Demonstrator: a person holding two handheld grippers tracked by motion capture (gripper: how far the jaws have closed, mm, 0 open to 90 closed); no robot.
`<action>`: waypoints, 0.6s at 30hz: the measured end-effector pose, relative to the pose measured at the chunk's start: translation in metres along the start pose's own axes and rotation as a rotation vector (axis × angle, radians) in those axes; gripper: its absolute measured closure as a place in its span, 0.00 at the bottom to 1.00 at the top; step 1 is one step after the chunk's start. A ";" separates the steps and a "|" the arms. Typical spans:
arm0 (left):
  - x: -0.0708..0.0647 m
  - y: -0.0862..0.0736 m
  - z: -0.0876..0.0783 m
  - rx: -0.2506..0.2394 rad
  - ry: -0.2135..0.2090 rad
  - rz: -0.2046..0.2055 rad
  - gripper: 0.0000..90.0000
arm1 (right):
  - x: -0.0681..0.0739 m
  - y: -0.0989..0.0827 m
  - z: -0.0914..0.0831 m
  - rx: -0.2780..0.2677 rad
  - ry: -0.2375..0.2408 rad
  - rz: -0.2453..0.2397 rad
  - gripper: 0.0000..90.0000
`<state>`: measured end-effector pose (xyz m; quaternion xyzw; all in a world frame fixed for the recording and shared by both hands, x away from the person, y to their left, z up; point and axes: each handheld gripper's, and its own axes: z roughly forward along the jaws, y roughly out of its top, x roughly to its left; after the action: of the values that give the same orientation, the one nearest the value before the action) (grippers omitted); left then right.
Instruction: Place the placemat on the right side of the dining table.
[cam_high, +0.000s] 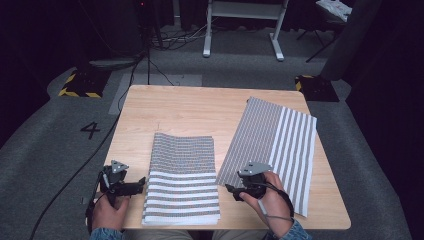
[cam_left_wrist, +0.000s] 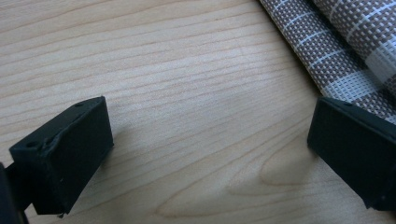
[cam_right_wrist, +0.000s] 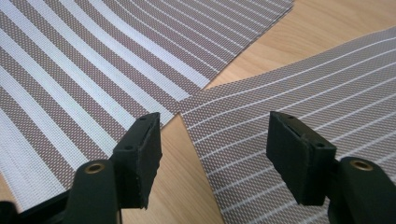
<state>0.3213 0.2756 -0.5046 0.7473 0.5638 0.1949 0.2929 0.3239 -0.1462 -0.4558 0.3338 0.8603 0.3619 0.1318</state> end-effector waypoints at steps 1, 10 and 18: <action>0.000 0.000 0.000 0.000 0.000 0.000 0.00 | 0.001 -0.001 0.007 0.004 0.001 0.001 0.40; 0.000 0.000 0.000 0.000 0.000 0.000 0.00 | 0.008 -0.011 0.029 -0.005 -0.020 -0.049 0.36; 0.000 0.000 0.000 -0.002 0.001 -0.002 0.00 | 0.010 -0.015 0.039 0.008 -0.031 -0.042 0.35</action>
<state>0.3214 0.2755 -0.5047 0.7464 0.5644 0.1954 0.2935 0.3273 -0.1263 -0.4936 0.3217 0.8664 0.3505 0.1515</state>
